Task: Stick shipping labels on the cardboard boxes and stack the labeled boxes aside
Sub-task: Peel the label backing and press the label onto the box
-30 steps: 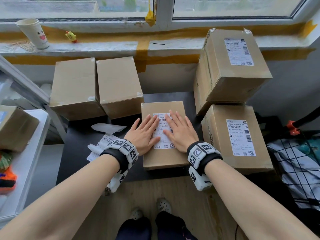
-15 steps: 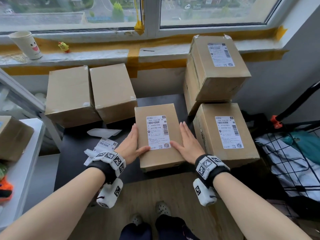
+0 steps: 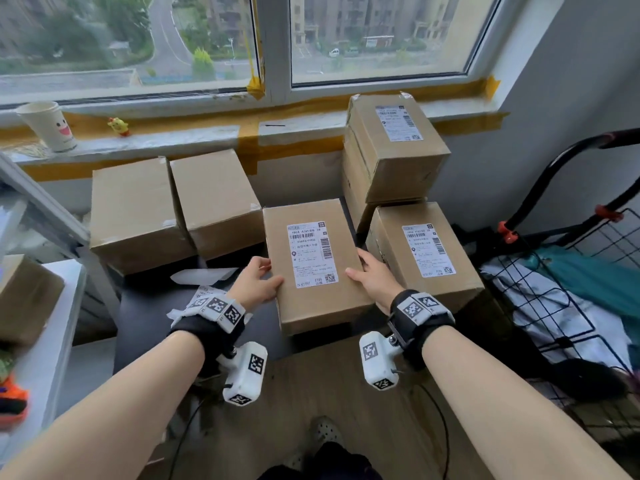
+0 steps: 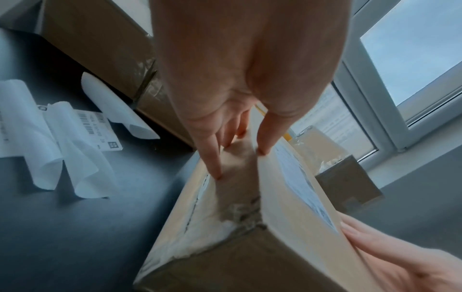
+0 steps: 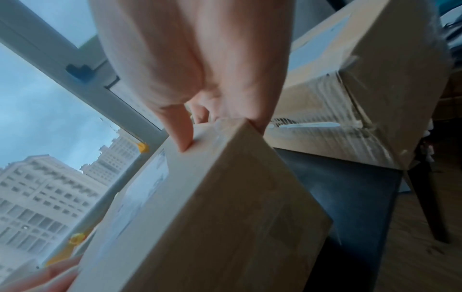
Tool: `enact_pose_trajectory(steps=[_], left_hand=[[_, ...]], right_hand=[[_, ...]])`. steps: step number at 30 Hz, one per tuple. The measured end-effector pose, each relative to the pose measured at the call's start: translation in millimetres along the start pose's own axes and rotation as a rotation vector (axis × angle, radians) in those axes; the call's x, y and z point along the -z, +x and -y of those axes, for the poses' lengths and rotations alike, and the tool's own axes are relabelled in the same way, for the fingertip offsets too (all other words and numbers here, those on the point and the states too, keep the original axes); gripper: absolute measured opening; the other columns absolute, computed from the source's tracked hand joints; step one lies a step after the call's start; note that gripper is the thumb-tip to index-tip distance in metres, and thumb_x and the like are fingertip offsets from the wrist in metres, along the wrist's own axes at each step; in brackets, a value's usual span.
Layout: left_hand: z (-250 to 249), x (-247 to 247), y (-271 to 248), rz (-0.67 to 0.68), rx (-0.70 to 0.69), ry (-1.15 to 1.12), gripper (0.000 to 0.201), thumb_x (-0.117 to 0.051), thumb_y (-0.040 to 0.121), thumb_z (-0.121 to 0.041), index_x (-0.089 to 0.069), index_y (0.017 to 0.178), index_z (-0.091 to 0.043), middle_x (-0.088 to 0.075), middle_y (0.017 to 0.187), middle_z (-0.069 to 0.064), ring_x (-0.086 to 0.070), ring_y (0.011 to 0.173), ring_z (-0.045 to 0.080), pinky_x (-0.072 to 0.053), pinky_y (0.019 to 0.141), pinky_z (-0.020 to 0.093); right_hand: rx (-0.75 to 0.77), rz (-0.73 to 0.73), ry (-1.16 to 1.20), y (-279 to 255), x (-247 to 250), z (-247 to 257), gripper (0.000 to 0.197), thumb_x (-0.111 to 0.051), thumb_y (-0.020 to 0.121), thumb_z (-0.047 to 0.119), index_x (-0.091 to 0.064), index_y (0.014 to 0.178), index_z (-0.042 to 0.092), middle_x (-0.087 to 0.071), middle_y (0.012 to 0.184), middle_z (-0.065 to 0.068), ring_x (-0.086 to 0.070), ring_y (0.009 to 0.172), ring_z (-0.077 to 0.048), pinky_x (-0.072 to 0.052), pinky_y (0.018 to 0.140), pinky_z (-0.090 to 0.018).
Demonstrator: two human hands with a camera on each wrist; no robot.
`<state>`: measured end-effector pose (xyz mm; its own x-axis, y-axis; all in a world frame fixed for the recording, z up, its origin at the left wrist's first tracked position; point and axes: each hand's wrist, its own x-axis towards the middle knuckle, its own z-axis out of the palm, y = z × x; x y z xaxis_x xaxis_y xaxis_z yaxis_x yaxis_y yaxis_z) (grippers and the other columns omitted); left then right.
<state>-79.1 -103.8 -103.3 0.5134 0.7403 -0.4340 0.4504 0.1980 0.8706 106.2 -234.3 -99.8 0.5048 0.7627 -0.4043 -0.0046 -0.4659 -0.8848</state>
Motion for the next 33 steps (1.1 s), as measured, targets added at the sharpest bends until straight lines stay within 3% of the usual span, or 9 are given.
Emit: enact_pose_trajectory(steps=[3,7,9,11,13,17,25,29,33], left_hand=[[-20,9,-10,0.013,-0.068,-0.077,0.041,-0.059,0.088,-0.004,-0.045,0.127,-0.007,-0.055,0.132,0.012,-0.058,0.106,0.02,-0.053,0.087,0.04],[-53,14,-23,0.115,-0.129,-0.142,0.042,-0.063,0.087,-0.009,-0.049,0.127,-0.01,-0.057,0.128,0.01,-0.061,0.106,0.022,-0.058,0.07,0.031],[-69,10,-28,0.165,-0.152,-0.138,0.047,-0.063,0.087,-0.012,-0.048,0.132,-0.013,-0.058,0.127,0.01,-0.063,0.097,0.02,-0.055,0.074,0.034],[-84,1,-31,0.208,-0.164,-0.145,0.053,-0.064,0.087,-0.012,-0.046,0.136,-0.016,-0.059,0.127,0.01,-0.062,0.104,0.024,-0.054,0.082,0.038],[-95,-14,-35,0.24,-0.174,-0.158,0.055,-0.064,0.087,-0.01,-0.044,0.138,-0.016,-0.059,0.126,0.009,-0.061,0.107,0.024,-0.055,0.08,0.035],[-107,-51,-39,0.296,-0.167,-0.195,0.061,-0.064,0.086,-0.005,-0.04,0.141,-0.017,-0.058,0.129,0.009,-0.06,0.108,0.023,-0.054,0.075,0.031],[-109,-135,-27,0.301,-0.1,-0.246,0.061,-0.063,0.084,0.002,-0.043,0.139,-0.015,-0.058,0.13,0.01,-0.057,0.118,0.029,-0.053,0.086,0.039],[-115,-165,-21,0.24,-0.064,-0.283,0.059,-0.061,0.085,0.004,-0.043,0.139,-0.014,-0.057,0.131,0.011,-0.056,0.12,0.029,-0.053,0.082,0.035],[-125,-185,-17,0.162,-0.064,-0.288,0.058,-0.06,0.087,0.001,-0.041,0.141,-0.013,-0.054,0.135,0.009,-0.055,0.121,0.027,-0.053,0.077,0.03]], right_hand=[[0.035,-0.057,0.085,-17,7,24,0.056,-0.052,0.094,0.003,-0.031,0.145,0.013,-0.055,0.133,-0.011,-0.057,0.115,-0.025,-0.048,0.098,-0.039],[0.115,-0.15,0.122,-45,27,55,0.055,-0.057,0.091,0.003,-0.035,0.139,0.018,-0.058,0.124,-0.014,-0.061,0.108,-0.029,-0.054,0.086,-0.037],[0.14,-0.195,0.099,-56,41,65,0.052,-0.06,0.089,0.005,-0.04,0.135,0.019,-0.06,0.124,-0.015,-0.062,0.106,-0.028,-0.053,0.09,-0.042],[0.147,-0.238,0.102,-66,57,71,0.051,-0.062,0.088,0.006,-0.042,0.134,0.018,-0.061,0.124,-0.013,-0.062,0.106,-0.027,-0.052,0.093,-0.043],[0.141,-0.263,0.095,-75,74,75,0.051,-0.062,0.088,0.007,-0.042,0.135,0.017,-0.061,0.122,-0.01,-0.062,0.106,-0.025,-0.051,0.093,-0.041],[0.108,-0.295,0.095,-81,113,67,0.05,-0.058,0.088,0.003,-0.045,0.133,0.02,-0.058,0.127,-0.012,-0.059,0.112,-0.029,-0.048,0.098,-0.048],[0.005,-0.22,0.177,-65,194,36,0.061,-0.042,0.082,-0.011,-0.046,0.135,0.019,-0.059,0.124,-0.017,-0.059,0.107,-0.032,-0.052,0.076,-0.036],[-0.038,-0.145,0.196,-42,227,25,0.068,-0.04,0.078,-0.012,-0.046,0.137,0.022,-0.058,0.127,-0.016,-0.053,0.119,-0.035,-0.049,0.09,-0.043],[-0.058,-0.075,0.195,-25,249,23,0.071,-0.04,0.076,-0.011,-0.047,0.136,0.027,-0.06,0.127,-0.013,-0.051,0.122,-0.033,-0.046,0.093,-0.042]])
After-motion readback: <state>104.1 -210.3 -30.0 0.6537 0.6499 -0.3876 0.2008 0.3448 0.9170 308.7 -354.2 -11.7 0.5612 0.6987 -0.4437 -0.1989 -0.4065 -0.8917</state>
